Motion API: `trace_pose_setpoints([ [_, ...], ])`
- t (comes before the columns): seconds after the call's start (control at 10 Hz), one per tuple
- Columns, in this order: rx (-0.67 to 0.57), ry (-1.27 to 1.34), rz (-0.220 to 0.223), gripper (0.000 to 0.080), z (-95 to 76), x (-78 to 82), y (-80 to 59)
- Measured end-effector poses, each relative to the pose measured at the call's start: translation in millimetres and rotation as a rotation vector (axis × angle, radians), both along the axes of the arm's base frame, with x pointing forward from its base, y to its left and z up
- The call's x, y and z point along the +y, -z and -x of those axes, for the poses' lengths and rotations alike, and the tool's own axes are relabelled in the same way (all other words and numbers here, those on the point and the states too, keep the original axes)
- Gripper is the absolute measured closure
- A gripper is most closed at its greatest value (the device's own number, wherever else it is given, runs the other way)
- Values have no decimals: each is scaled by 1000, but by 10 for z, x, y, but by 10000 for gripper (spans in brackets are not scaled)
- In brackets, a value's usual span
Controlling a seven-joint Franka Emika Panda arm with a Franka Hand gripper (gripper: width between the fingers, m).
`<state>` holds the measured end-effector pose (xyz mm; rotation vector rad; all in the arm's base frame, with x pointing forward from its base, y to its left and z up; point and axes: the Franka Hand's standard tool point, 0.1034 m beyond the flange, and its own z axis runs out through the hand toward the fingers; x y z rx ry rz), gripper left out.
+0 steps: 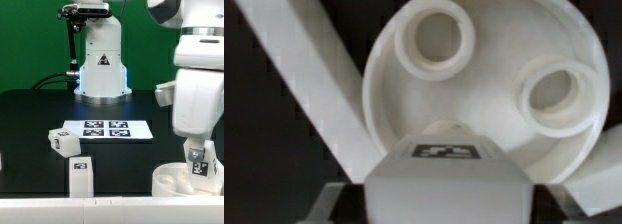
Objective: Assemble stool
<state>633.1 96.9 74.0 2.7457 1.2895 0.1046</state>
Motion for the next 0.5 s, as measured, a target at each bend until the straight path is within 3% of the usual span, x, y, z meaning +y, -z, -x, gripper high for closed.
trace_pose_setpoints([
  [0.3, 19, 476, -83, 456, -24, 75, -22],
  [0.5, 11, 609, -94, 460, -26, 84, -19],
])
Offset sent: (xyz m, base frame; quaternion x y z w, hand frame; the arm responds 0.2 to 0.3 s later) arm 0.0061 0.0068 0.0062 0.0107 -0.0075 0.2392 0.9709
